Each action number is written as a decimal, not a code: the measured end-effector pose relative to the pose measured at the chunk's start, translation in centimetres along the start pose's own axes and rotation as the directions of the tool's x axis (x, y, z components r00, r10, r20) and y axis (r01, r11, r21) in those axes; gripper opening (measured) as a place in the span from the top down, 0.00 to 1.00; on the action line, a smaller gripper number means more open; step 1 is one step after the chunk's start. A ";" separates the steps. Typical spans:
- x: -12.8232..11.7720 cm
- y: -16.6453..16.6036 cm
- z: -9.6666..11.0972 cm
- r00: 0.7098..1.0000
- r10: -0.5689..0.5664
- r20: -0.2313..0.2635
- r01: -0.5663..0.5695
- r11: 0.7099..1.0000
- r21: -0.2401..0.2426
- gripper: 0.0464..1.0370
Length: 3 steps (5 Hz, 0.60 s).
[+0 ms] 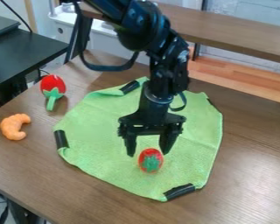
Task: Put the strawberry into the left of the table
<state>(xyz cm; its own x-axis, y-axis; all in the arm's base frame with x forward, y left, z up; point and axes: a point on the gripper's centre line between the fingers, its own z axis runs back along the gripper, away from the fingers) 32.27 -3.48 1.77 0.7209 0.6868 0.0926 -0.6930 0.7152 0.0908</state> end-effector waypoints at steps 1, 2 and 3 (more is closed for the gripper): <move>-0.2 0.0 -1.3 1.000 -0.009 0.001 0.009 0.997 -0.070 0.04; 0.1 0.0 -1.5 1.000 -0.015 0.021 0.017 0.995 -0.093 0.04; 0.1 0.0 -1.6 0.999 -0.023 0.023 0.025 0.995 -0.092 0.08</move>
<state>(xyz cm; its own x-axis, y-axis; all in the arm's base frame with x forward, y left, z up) 32.39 -3.19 0.23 0.7364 0.6669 0.1134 -0.6714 0.7411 0.0015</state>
